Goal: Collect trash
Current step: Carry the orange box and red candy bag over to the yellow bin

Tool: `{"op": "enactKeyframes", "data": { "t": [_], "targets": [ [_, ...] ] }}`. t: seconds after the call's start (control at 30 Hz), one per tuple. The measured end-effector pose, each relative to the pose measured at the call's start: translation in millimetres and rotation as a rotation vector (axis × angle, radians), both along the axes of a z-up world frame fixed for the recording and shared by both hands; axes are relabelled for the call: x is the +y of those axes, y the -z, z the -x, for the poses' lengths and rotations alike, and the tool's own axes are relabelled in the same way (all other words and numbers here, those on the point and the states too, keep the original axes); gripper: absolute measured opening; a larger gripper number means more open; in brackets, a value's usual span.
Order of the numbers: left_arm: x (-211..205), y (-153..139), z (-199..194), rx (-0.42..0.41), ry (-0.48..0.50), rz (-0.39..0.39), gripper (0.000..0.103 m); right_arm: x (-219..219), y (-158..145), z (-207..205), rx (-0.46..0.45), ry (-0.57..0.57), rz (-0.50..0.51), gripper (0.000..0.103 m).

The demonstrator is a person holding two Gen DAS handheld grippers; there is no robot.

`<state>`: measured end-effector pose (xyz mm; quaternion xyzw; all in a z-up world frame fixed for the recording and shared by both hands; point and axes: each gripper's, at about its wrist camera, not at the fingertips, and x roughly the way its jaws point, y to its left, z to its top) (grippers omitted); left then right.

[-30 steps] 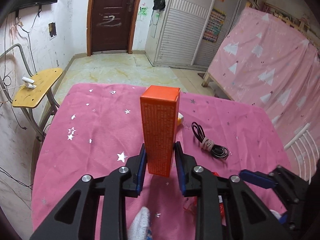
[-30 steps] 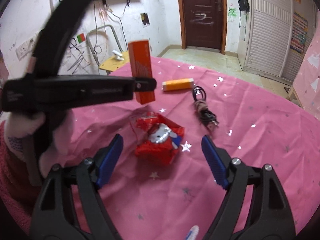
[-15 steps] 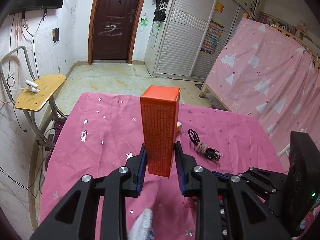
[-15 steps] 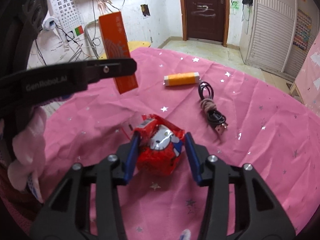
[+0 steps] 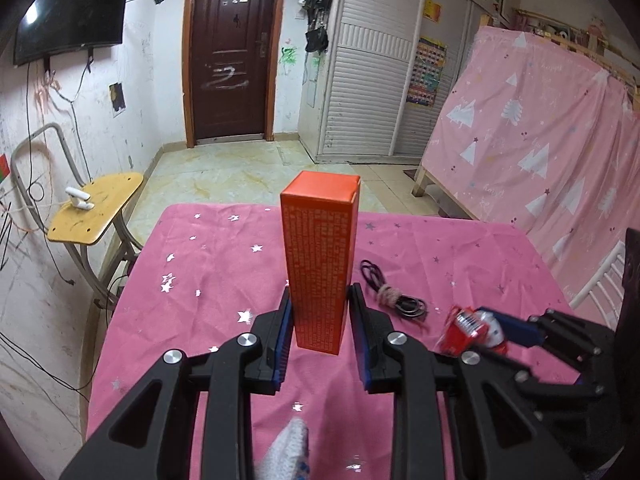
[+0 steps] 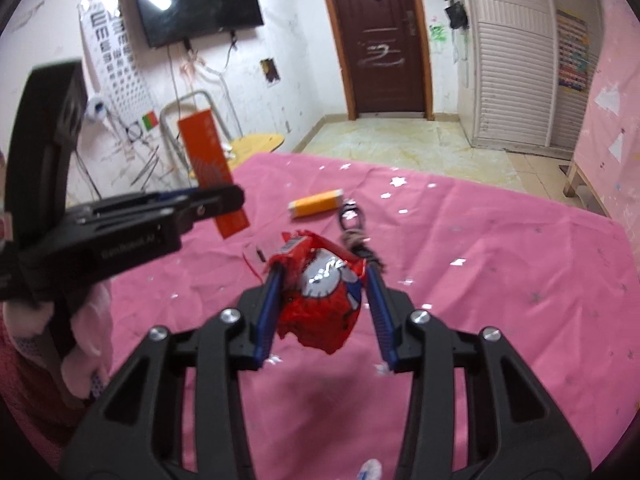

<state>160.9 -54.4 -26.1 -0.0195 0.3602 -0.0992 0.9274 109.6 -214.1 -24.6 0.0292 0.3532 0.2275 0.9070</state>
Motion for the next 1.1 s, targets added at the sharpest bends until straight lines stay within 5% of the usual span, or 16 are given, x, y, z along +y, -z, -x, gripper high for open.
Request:
{"op": "enactKeyframes", "data": {
  "t": [1.1],
  "targets": [
    [-221.6,-19.2,69.9,-0.053,0.345,-0.210,0.019,-247.7,-12.8,97.9,-0.169,0.447,-0.225,0.040]
  ]
}}
